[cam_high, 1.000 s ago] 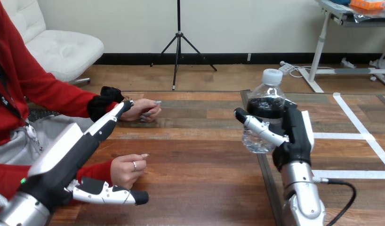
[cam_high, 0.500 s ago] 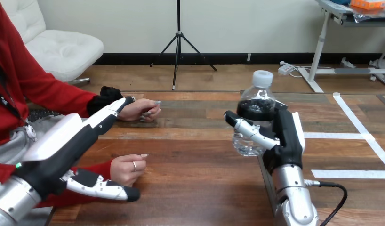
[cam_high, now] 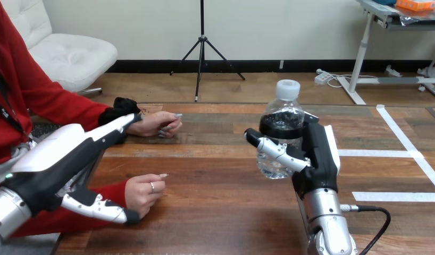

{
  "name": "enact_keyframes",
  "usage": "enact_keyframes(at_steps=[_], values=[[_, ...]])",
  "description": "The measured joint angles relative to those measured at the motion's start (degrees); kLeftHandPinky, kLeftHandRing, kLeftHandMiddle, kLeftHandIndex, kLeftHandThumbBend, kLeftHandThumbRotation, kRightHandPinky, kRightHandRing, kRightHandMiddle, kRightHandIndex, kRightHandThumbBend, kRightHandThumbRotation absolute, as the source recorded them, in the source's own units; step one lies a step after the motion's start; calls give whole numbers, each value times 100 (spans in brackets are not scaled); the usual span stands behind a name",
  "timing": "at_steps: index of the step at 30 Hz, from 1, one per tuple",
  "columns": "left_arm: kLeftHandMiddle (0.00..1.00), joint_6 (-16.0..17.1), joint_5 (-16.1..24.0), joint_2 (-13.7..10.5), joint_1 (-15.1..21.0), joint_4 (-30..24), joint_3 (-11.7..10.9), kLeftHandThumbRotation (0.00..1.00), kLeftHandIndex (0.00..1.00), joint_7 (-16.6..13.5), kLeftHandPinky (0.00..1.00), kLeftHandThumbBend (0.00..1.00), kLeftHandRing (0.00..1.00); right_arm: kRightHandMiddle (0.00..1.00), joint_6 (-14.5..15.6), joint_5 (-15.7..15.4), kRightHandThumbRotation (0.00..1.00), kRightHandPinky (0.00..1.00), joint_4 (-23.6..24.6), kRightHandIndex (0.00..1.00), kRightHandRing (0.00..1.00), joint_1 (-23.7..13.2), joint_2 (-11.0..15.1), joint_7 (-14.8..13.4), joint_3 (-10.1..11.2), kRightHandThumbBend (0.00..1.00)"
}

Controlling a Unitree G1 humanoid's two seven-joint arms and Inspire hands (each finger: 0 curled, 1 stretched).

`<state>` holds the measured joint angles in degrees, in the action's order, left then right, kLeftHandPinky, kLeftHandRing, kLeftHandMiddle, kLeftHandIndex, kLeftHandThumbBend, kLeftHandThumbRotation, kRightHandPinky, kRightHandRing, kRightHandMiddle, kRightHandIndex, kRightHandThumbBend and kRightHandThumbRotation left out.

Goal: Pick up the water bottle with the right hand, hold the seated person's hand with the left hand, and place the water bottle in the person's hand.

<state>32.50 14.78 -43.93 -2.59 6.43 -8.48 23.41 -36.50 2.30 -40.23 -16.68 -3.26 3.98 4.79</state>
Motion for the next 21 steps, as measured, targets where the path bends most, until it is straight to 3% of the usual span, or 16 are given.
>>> enact_keyframes(at_steps=[21], values=[[84,680,486,-423,584,1053,251,31,87,21,73,100,81,29,119,-17,0,19,694,29,23,284,-35,35,-329,68]])
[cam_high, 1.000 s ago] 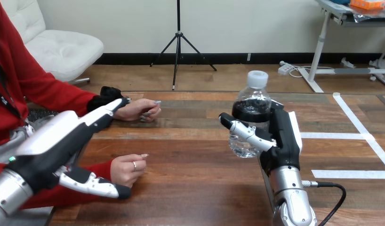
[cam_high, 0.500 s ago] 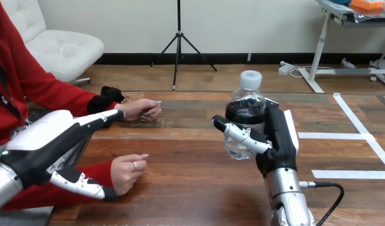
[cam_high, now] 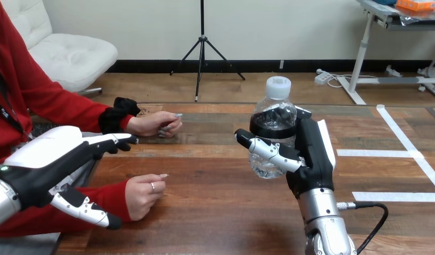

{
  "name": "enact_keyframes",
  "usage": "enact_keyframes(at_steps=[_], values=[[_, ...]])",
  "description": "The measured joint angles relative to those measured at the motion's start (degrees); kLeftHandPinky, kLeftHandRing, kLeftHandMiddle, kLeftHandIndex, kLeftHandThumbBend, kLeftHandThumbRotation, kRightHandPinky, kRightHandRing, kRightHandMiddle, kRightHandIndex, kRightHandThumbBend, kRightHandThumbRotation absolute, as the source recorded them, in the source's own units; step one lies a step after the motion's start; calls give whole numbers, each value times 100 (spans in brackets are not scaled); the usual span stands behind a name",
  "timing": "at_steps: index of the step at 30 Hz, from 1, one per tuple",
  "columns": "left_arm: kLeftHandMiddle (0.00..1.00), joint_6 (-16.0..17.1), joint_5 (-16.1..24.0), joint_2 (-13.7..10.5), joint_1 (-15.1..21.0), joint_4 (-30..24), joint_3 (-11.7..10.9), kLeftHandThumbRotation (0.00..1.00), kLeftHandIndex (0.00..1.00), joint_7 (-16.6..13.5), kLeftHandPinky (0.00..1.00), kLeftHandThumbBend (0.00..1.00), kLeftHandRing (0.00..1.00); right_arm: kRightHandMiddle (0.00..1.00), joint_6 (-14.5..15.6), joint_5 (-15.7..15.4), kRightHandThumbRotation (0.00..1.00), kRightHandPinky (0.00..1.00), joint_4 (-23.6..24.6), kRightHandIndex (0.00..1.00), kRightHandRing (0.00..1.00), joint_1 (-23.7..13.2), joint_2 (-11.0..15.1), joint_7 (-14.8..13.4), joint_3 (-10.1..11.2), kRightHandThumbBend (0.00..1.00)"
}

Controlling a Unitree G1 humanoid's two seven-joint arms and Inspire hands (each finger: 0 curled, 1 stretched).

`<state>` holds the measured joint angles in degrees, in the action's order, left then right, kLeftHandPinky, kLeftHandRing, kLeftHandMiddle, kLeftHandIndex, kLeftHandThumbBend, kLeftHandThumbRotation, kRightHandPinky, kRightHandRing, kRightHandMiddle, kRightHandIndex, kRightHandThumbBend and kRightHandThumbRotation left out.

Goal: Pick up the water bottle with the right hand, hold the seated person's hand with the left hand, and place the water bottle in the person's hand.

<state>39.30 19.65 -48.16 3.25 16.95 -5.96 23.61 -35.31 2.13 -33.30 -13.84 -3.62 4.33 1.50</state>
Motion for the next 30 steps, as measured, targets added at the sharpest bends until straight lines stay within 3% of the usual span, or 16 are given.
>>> enact_keyframes(at_steps=[15,23,30], values=[[83,459,433,-145,502,986,402,35,87,-89,71,100,78,28,165,25,0,19,534,29,22,229,-3,11,-159,67],[83,812,604,-145,734,1661,643,34,86,-276,73,100,79,27,283,80,0,19,811,28,22,322,-5,20,-218,68],[84,921,848,-145,884,2136,837,33,86,-487,75,100,81,27,395,142,0,19,1117,28,22,426,-6,2,-296,69]])
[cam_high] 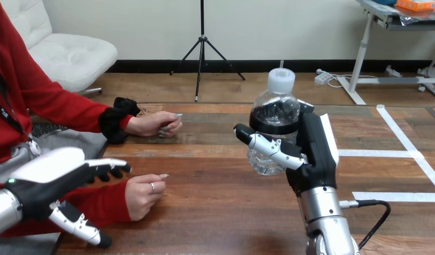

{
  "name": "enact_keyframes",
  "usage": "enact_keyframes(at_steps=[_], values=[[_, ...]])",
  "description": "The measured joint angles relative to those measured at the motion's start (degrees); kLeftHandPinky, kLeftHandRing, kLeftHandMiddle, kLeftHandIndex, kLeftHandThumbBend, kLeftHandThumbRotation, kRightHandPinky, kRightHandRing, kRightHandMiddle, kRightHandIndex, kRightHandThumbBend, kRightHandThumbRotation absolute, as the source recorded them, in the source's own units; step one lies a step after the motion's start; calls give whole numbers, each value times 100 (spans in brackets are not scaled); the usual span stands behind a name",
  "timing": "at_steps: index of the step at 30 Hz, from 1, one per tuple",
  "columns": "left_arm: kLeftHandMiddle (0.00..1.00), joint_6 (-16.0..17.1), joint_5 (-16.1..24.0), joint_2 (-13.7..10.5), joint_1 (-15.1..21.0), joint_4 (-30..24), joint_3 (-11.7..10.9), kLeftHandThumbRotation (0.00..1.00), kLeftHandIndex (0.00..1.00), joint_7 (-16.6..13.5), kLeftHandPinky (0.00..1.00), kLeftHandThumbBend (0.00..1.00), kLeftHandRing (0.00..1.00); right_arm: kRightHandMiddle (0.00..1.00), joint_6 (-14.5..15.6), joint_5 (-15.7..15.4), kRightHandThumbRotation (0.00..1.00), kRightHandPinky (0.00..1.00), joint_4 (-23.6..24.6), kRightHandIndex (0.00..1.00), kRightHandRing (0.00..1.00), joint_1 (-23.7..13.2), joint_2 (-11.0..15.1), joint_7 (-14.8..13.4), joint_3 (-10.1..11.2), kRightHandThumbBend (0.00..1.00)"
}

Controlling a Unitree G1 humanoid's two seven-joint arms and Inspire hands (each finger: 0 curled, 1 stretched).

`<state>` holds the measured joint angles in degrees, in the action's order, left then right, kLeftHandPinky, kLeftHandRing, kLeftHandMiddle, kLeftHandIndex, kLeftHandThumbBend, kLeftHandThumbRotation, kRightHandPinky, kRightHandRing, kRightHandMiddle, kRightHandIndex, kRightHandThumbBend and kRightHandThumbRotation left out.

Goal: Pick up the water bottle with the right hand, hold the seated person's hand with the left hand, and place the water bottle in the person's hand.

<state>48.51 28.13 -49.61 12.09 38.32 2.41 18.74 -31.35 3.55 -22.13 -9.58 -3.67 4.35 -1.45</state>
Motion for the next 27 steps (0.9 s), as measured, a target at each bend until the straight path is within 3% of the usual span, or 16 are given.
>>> enact_keyframes(at_steps=[7,27], values=[[85,-72,400,-2,130,301,192,32,87,-278,76,100,82,28,148,20,0,20,336,28,23,128,3,-22,-50,70],[83,-178,926,9,606,1083,789,27,86,-980,73,100,79,28,439,162,0,19,1200,28,23,579,12,26,-186,71]])
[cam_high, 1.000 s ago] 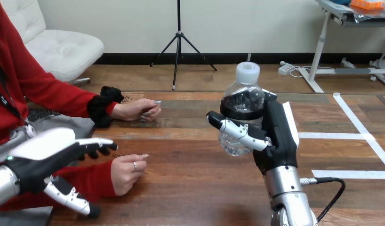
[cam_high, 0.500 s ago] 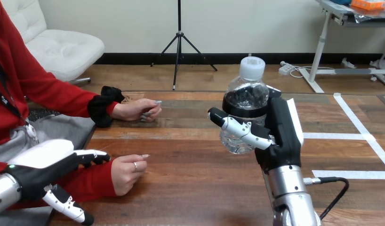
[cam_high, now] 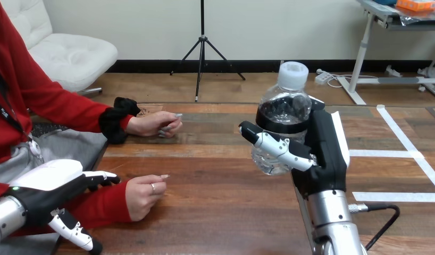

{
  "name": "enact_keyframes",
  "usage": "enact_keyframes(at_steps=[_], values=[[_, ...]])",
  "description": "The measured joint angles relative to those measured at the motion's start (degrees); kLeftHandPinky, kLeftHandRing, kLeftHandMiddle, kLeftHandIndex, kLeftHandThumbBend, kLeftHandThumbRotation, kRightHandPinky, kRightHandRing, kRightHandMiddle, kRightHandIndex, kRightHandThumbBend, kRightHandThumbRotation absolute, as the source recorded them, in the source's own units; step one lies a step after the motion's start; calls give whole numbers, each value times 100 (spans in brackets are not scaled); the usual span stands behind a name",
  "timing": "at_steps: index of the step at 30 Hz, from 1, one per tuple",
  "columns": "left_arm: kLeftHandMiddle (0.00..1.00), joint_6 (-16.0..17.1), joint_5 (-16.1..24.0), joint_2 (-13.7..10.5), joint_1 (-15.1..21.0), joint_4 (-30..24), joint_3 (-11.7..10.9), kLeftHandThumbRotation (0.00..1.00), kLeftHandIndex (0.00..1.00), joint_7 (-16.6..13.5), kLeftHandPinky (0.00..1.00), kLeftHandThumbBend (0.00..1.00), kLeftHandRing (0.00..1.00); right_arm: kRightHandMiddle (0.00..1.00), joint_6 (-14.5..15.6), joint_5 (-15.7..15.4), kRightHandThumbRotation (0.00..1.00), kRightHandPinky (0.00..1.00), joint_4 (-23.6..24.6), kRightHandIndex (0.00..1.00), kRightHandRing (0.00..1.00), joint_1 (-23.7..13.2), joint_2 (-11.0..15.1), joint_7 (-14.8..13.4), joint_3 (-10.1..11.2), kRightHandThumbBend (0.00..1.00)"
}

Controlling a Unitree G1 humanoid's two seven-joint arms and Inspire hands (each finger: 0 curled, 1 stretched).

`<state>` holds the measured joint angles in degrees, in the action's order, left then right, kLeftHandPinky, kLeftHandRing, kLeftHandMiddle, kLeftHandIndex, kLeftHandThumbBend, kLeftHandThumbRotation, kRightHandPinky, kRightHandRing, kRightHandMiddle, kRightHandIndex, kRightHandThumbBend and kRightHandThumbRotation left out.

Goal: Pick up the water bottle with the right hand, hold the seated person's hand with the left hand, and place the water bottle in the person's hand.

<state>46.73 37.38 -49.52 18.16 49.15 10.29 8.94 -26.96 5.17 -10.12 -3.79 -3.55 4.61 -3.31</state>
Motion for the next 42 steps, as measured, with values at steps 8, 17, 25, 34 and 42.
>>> enact_keyframes(at_steps=[8,17,25,34,42], values=[[82,-18,187,27,112,143,186,26,85,-355,72,100,78,27,101,83,0,19,270,28,22,165,10,42,-66,70],[81,-68,341,67,256,255,344,28,84,-637,71,100,77,28,106,91,0,19,466,28,23,308,24,127,-100,71],[80,-141,357,134,332,304,457,29,83,-753,70,100,75,29,106,68,0,21,593,28,25,389,27,148,-99,72],[79,-267,357,226,373,309,545,28,82,-794,69,100,74,29,107,186,0,21,745,28,25,458,27,225,-90,72],[78,-350,357,312,450,312,596,26,80,-809,68,100,74,29,152,214,0,22,840,28,25,495,27,242,-93,72]])
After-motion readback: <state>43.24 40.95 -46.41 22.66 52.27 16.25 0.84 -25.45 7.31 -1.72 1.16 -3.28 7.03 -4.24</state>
